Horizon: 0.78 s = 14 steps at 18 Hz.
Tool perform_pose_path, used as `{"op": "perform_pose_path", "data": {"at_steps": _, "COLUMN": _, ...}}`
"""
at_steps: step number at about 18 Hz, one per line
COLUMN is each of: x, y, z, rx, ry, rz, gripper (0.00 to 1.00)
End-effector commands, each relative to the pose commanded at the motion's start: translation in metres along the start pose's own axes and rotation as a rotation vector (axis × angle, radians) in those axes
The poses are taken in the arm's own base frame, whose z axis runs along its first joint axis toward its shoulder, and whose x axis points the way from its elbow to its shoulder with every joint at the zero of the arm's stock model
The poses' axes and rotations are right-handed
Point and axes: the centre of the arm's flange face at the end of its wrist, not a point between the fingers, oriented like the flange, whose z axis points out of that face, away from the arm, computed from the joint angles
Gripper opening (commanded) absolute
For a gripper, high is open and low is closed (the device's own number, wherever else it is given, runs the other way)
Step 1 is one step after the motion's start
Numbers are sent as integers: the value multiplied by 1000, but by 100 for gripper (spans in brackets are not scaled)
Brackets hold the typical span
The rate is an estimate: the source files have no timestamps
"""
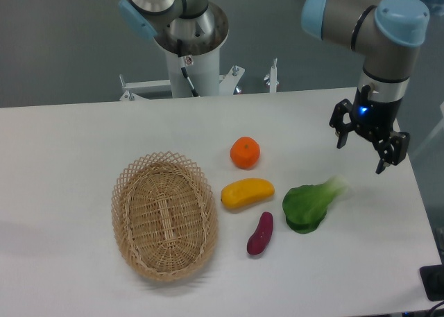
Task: Pick up the green vegetable from the table
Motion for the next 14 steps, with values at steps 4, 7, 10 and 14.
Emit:
{"op": "perform_pose_path", "data": {"at_steps": 4, "x": 1, "y": 1, "z": 2, "rx": -3, "ry": -15, "rz": 5, "gripper": 100}}
{"op": "perform_pose_path", "data": {"at_steps": 7, "x": 3, "y": 2, "z": 4, "rx": -4, "ry": -16, "rz": 7, "gripper": 100}}
{"op": "perform_pose_path", "data": {"at_steps": 10, "x": 7, "y": 3, "z": 11, "rx": -6, "ry": -6, "rz": 12, "gripper": 100}}
{"op": "perform_pose_path", "data": {"at_steps": 14, "x": 12, "y": 6, "z": 16, "rx": -28, "ry": 12, "rz": 17, "gripper": 100}}
